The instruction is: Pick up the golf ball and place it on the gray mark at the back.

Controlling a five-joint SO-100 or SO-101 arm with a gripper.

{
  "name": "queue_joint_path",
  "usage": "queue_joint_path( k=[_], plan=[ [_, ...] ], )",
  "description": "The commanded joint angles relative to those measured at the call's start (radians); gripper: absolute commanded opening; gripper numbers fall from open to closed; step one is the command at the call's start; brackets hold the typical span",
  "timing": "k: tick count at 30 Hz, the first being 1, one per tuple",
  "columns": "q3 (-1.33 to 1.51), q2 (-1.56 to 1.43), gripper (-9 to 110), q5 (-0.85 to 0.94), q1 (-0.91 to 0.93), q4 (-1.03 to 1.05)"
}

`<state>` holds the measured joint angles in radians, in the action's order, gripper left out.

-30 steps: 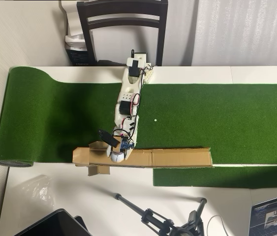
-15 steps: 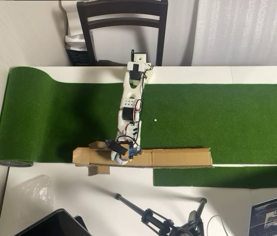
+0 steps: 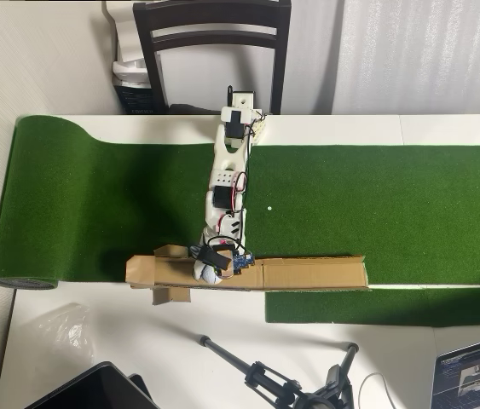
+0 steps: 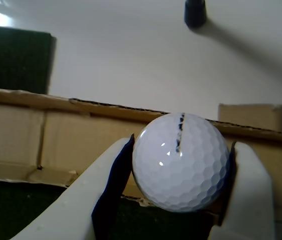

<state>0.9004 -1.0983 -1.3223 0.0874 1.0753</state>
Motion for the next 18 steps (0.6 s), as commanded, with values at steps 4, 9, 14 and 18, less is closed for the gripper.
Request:
queue_joint_path(
  k=[4,9,14,18],
  plan=[
    [0.009,-0.043,30,0.003,0.032,-0.002],
    [0.077,-0.043,30,-0.003,0.037,0.002],
    [0.106,-0.043,30,-0.006,0.067,0.006],
    [0.109,-0.041,30,-0.025,0.071,0.008]
  ],
)
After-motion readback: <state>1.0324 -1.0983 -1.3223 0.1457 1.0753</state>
